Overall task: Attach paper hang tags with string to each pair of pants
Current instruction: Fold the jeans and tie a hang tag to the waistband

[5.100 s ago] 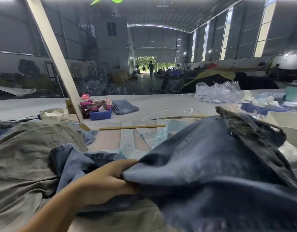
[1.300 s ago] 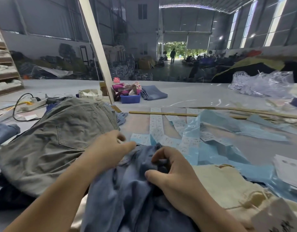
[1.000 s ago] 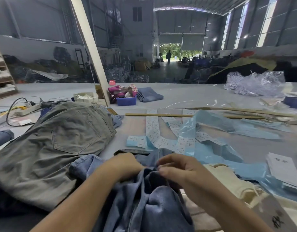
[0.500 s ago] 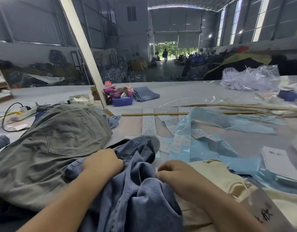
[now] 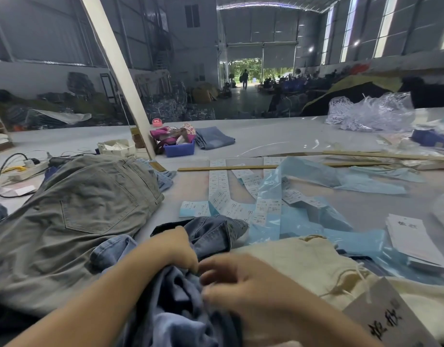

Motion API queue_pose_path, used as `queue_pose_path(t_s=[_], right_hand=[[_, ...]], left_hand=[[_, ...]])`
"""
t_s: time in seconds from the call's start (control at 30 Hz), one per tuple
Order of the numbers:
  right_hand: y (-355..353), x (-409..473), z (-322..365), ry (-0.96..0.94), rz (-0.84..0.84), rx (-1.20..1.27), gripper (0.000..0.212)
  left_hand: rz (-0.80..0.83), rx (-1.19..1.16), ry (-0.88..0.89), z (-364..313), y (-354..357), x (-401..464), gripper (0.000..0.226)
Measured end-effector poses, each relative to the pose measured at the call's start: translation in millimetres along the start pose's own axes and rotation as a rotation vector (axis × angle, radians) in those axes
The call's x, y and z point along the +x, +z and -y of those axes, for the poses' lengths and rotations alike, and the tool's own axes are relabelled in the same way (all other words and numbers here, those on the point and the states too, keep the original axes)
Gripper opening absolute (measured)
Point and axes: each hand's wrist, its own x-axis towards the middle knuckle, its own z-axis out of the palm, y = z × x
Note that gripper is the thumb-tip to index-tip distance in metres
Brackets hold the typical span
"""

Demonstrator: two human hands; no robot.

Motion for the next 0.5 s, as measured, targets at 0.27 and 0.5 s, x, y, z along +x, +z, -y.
queue_pose_path(t_s=[0.27, 0.5], right_hand=[[-42.7, 9.5, -2.0, 0.356, -0.369, 0.618, 0.032], [-55.4, -4.8, 5.1, -0.024, -0.597, 1.051, 0.036]], left_hand=[[-0.244, -0.641, 0.417, 16.9, -70.0, -45.4, 0.047], [-0.087, -0.930, 0.840, -11.7, -110.1, -84.1, 0.050]])
